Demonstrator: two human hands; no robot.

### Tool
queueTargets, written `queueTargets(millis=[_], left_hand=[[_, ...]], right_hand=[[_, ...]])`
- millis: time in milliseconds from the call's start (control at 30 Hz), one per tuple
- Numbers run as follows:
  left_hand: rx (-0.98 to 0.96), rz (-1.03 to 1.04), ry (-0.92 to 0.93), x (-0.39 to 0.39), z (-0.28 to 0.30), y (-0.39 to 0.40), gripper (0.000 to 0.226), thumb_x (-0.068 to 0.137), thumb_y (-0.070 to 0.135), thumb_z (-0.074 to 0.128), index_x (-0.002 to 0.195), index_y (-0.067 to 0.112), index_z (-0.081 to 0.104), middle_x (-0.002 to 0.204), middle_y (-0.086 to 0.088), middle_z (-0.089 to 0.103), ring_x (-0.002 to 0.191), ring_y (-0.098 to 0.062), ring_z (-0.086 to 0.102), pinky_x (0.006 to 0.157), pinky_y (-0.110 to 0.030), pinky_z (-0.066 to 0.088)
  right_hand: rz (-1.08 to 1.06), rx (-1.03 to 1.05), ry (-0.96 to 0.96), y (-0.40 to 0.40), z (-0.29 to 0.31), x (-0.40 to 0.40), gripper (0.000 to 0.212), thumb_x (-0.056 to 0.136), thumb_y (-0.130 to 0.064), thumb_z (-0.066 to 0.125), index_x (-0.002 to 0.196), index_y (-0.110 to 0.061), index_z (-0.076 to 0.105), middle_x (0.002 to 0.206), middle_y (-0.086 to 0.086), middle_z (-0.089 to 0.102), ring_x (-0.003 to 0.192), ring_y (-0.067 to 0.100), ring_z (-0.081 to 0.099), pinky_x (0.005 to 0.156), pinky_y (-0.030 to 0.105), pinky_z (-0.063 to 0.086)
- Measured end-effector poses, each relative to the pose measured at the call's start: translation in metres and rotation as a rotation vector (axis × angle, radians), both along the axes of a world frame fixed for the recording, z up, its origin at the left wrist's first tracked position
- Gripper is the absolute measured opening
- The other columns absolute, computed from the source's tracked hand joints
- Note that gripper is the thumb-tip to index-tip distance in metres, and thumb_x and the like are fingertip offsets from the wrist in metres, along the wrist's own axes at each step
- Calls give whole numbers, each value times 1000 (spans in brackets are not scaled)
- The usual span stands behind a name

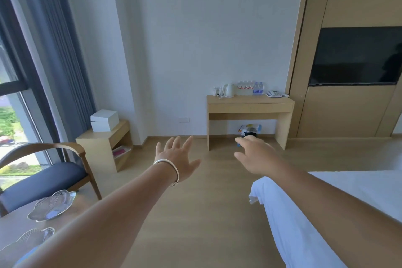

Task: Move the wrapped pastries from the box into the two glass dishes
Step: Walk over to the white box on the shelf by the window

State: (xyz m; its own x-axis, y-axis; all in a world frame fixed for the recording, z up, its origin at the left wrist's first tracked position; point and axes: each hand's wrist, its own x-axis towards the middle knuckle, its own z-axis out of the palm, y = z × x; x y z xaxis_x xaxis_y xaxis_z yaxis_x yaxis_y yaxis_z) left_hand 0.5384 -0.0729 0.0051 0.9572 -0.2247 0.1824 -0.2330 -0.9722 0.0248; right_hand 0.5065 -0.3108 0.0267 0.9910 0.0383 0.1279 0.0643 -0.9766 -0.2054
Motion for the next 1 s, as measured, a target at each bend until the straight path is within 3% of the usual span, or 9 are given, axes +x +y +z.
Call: queueTargets(millis=[400, 600, 767, 1000], left_hand=[[-18, 11, -21, 185, 5, -84, 78, 88, 66, 32, 149, 37, -5, 159, -4, 13, 146, -23, 6, 117, -51, 5], [44, -6, -32, 300, -7, -89, 78, 87, 67, 31, 150, 35, -4, 158, -4, 15, 146, -23, 7, 115, -50, 6], [88, -8, 17, 415, -9, -80, 76, 87, 68, 27, 150, 36, -2, 161, -4, 4, 147, -22, -2, 115, -54, -1], [91, -27, 43, 544, -7, -74, 77, 86, 69, 25, 150, 36, -1, 161, -5, 3, 147, -24, -2, 115, -55, -1]], right_hand=[[24, 25, 24, -84, 5, 191, 57, 98, -45, 41, 150, -26, 28, 156, 3, 29, 141, 23, 28, 112, 45, 29], [2, 9, 45, -98, -8, 297, 58, 96, -48, 43, 148, -26, 30, 154, 2, 31, 135, 26, 37, 107, 46, 33], [-45, 11, 74, -93, -19, 400, 59, 93, -51, 45, 146, -28, 34, 149, 1, 37, 131, 24, 39, 106, 46, 35], [-65, 37, 104, -79, -13, 528, 64, 93, -52, 47, 149, -27, 30, 153, 2, 31, 131, 24, 41, 105, 46, 37]])
